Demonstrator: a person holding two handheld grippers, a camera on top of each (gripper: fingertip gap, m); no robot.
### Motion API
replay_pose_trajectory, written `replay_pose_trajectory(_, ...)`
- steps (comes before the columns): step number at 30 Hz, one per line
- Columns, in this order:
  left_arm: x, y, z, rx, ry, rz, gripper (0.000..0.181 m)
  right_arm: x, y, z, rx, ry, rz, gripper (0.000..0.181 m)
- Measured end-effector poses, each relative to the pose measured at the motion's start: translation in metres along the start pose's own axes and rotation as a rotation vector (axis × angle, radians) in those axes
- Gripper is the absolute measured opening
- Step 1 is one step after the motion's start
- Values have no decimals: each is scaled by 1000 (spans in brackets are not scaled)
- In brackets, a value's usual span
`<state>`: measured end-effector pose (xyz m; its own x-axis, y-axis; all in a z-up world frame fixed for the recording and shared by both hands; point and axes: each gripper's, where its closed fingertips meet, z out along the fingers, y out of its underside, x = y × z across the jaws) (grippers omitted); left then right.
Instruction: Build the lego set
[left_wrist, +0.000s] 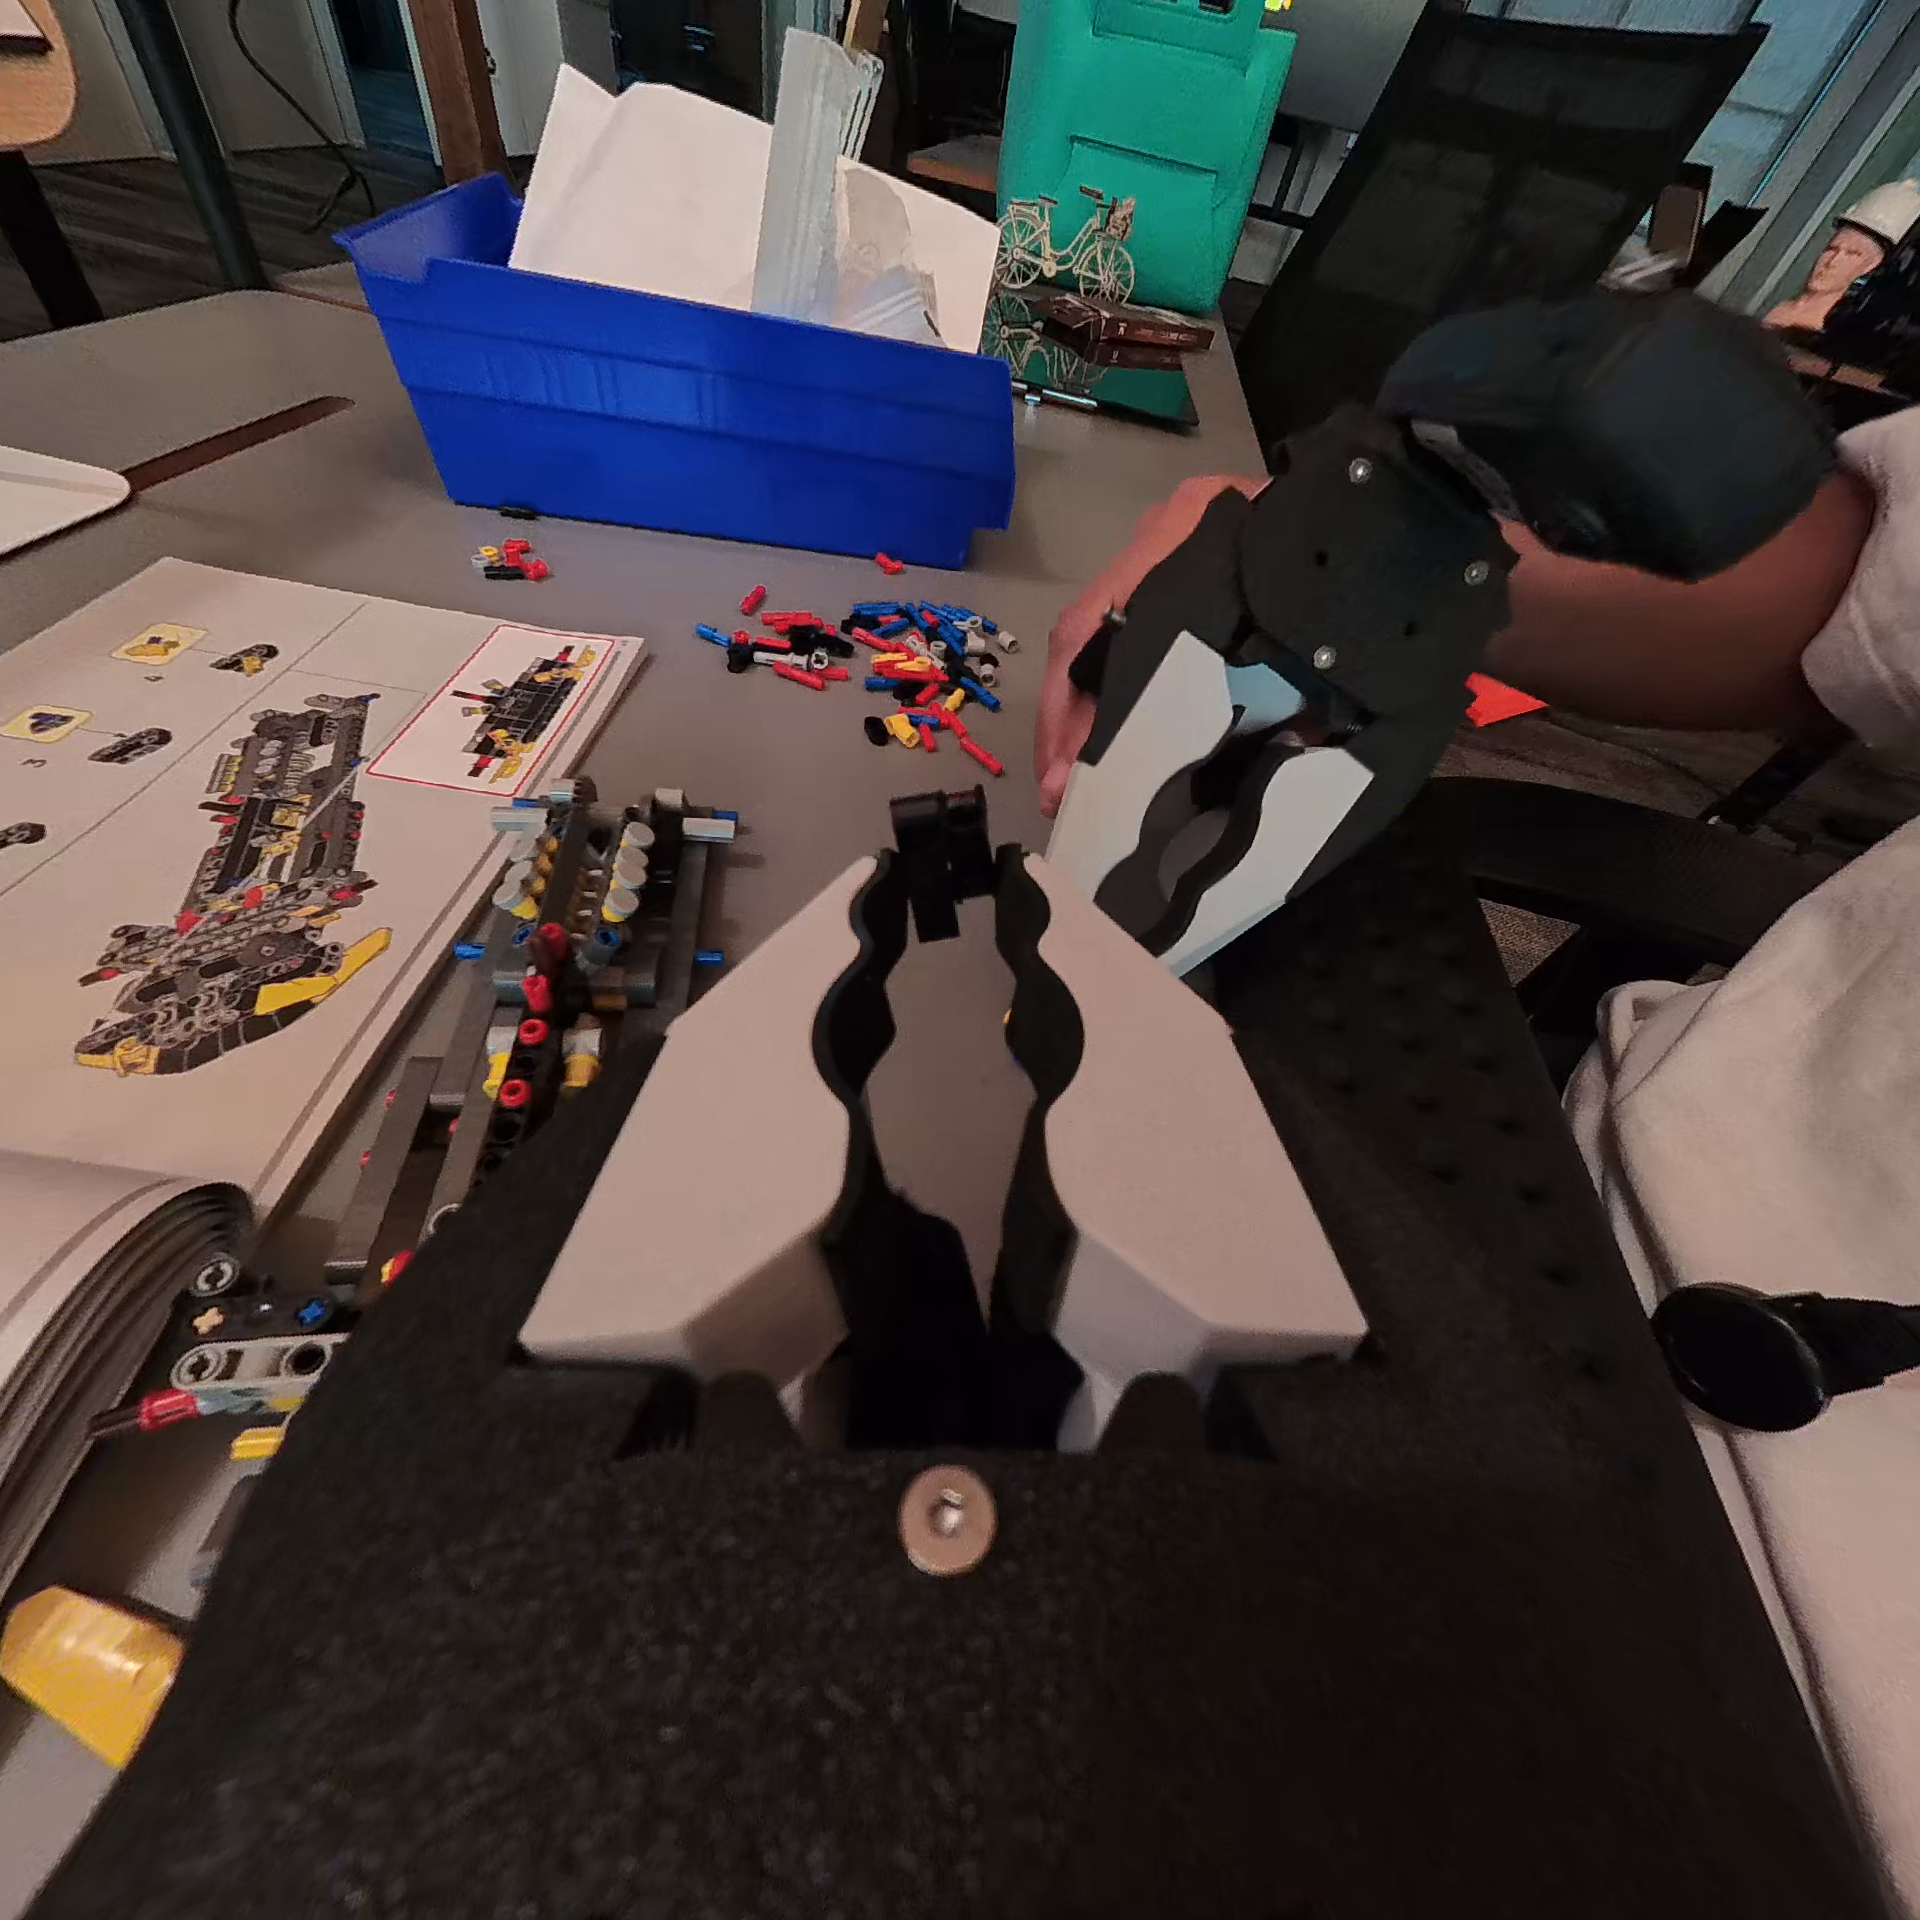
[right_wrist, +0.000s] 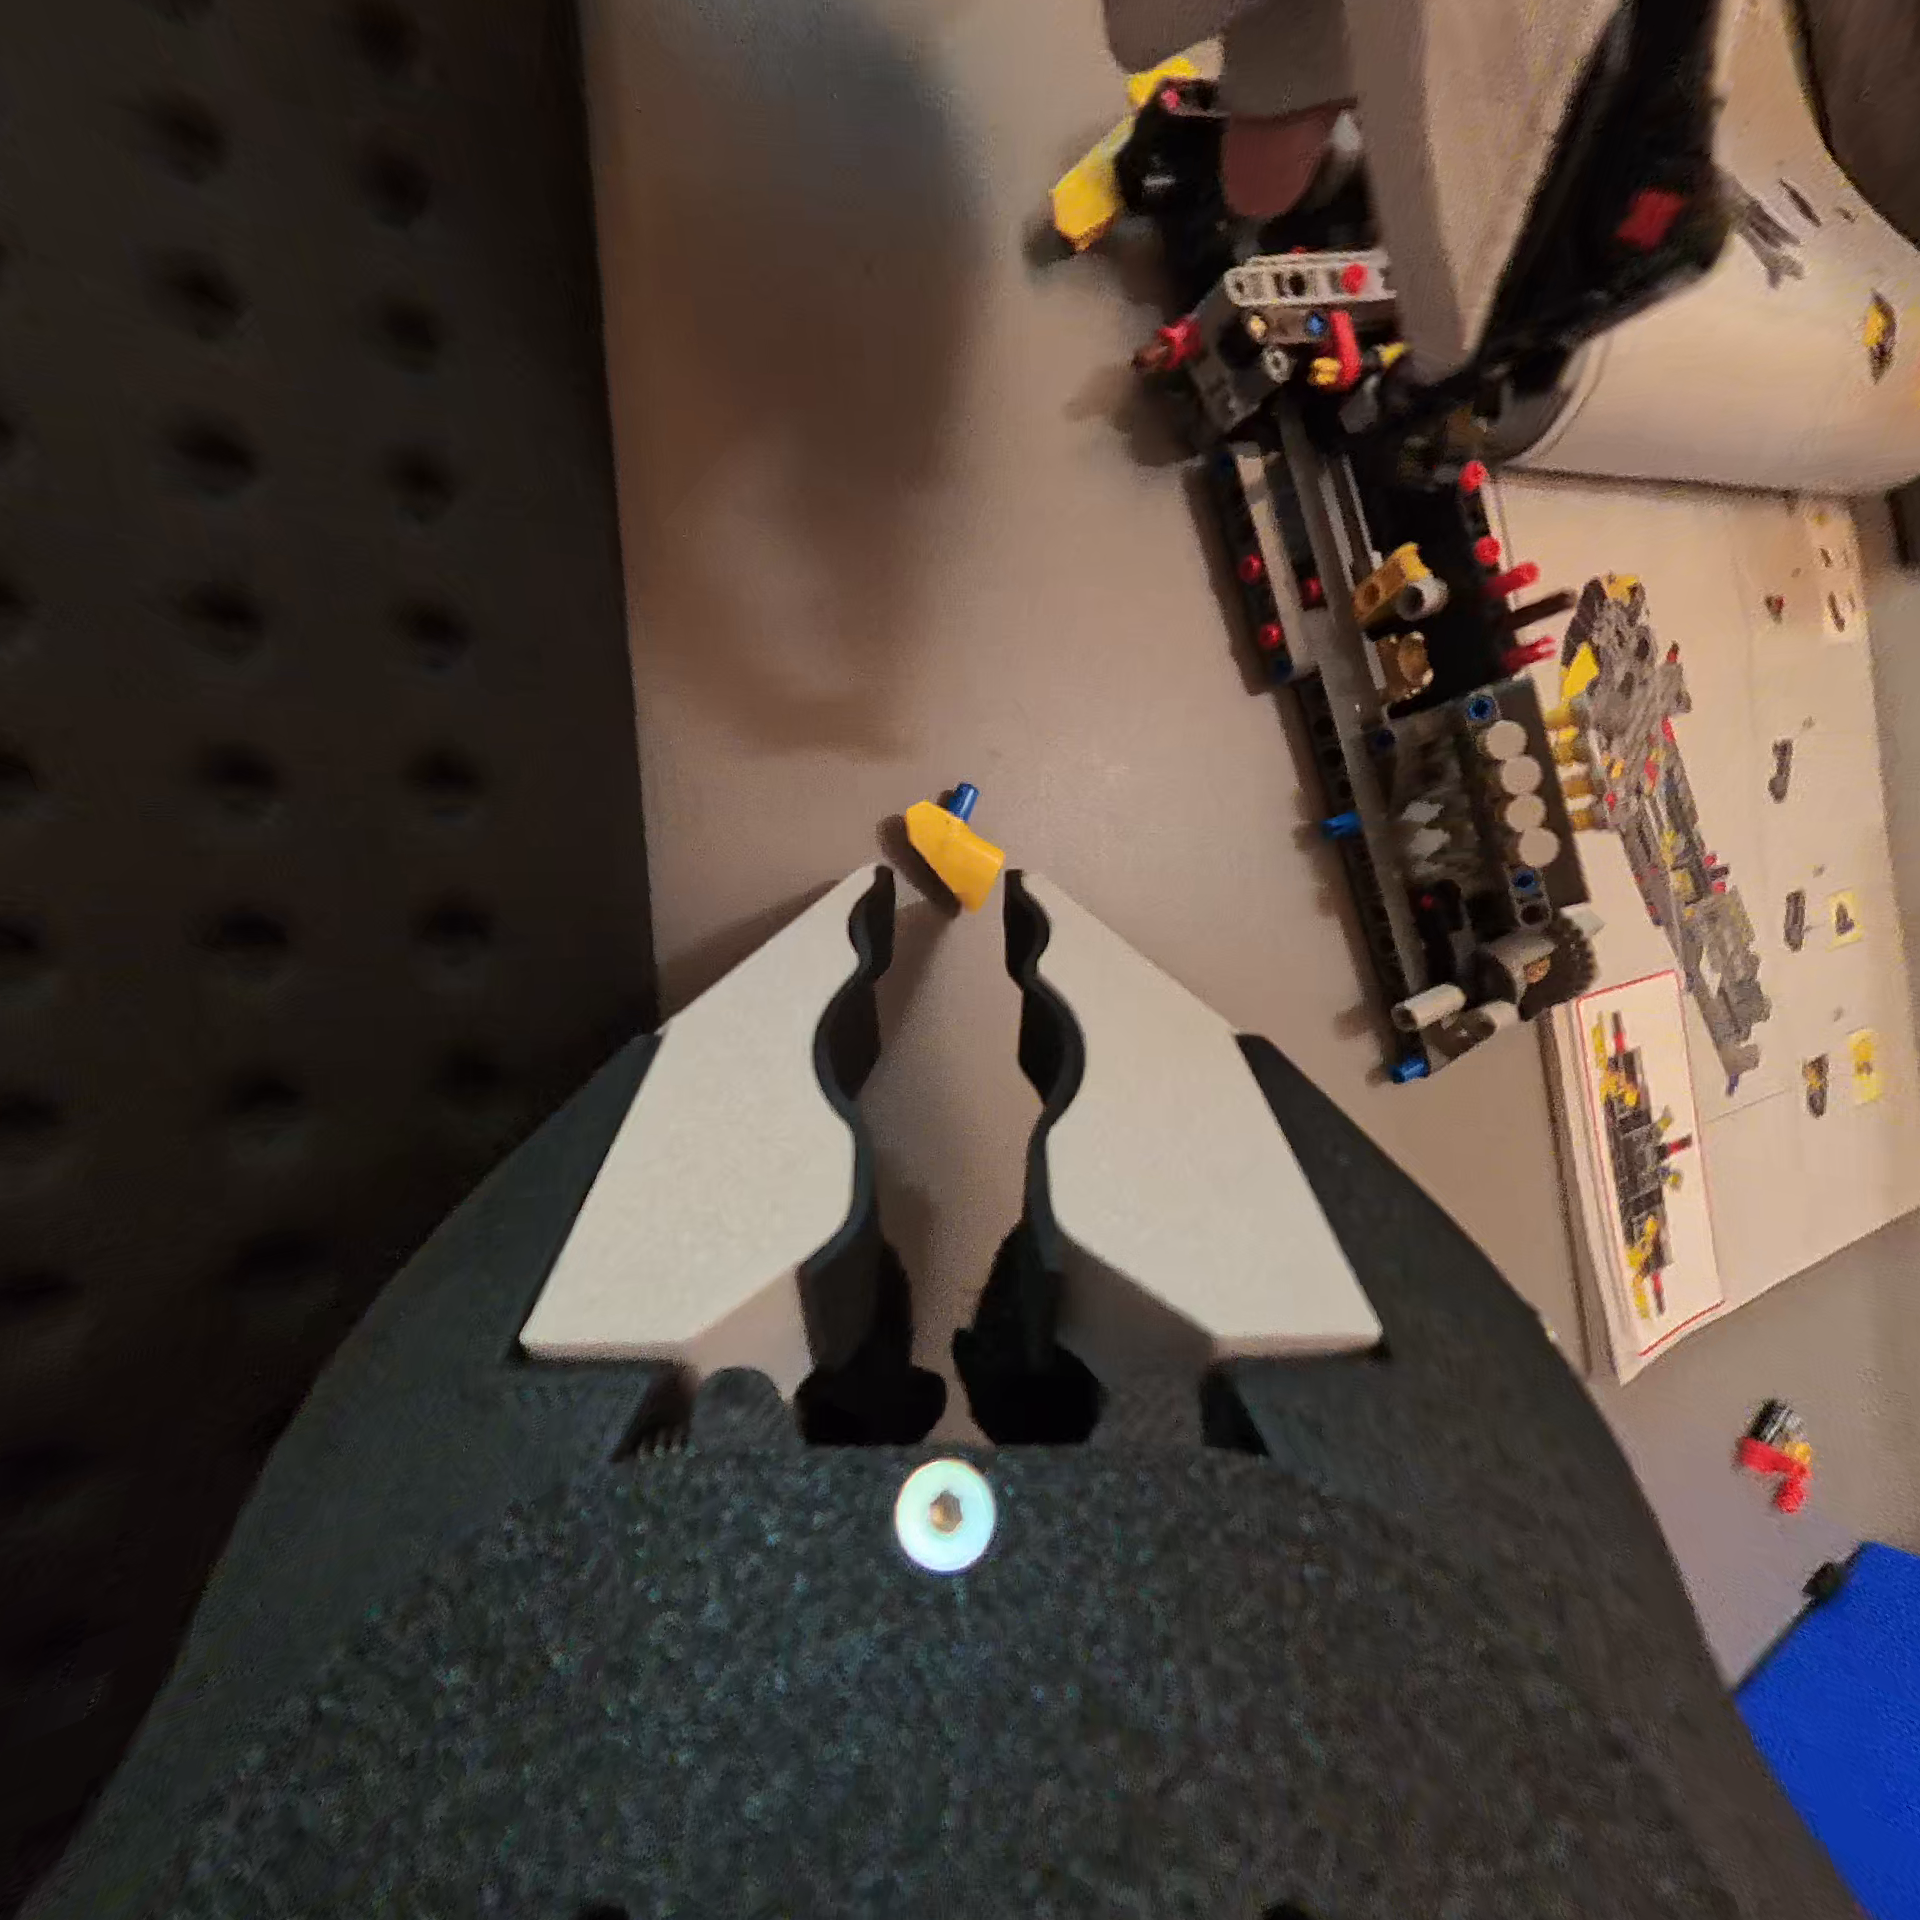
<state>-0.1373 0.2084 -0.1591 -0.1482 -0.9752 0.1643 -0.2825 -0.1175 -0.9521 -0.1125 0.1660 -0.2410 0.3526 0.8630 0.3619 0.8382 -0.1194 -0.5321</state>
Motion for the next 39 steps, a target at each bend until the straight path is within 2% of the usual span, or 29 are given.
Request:
replay_pose_trajectory(4,0,1,0,-6,-3,7,16,0,-1,8,14,-79,-34,20)
replay_pose_trajectory(7,-1,2,0,-11,-4,15,16,-2,-3,12,39,-185,-13,14)
replay_pose_trajectory(10,-2,3,0,-16,-10,21,16,0,-4,16,35,-223,-15,7)
replay_pose_trajectory(14,-8,8,0,-47,-25,17,16,5,-7,18,94,-310,185,7)
replay_pose_trajectory(16,-11,14,0,-79,-31,9,16,10,-19,12,221,-371,353,7)
replay_pose_trajectory(19,-8,19,2,-101,5,-25,16,25,-47,-16,484,-484,583,6)
replay_pose_trajectory(21,4,11,2,-45,94,-78,16,33,-62,-35,620,-545,675,6)
replay_pose_trajectory(25,22,-14,-8,96,232,-129,15,43,-83,-64,764,-641,743,5)
replay_pose_trajectory(31,36,-28,-16,186,324,-149,15,36,-102,-72,724,-706,711,5)
replay_pose_trajectory(39,44,-32,-19,204,377,-158,15,30,-102,-75,695,-757,711,5)
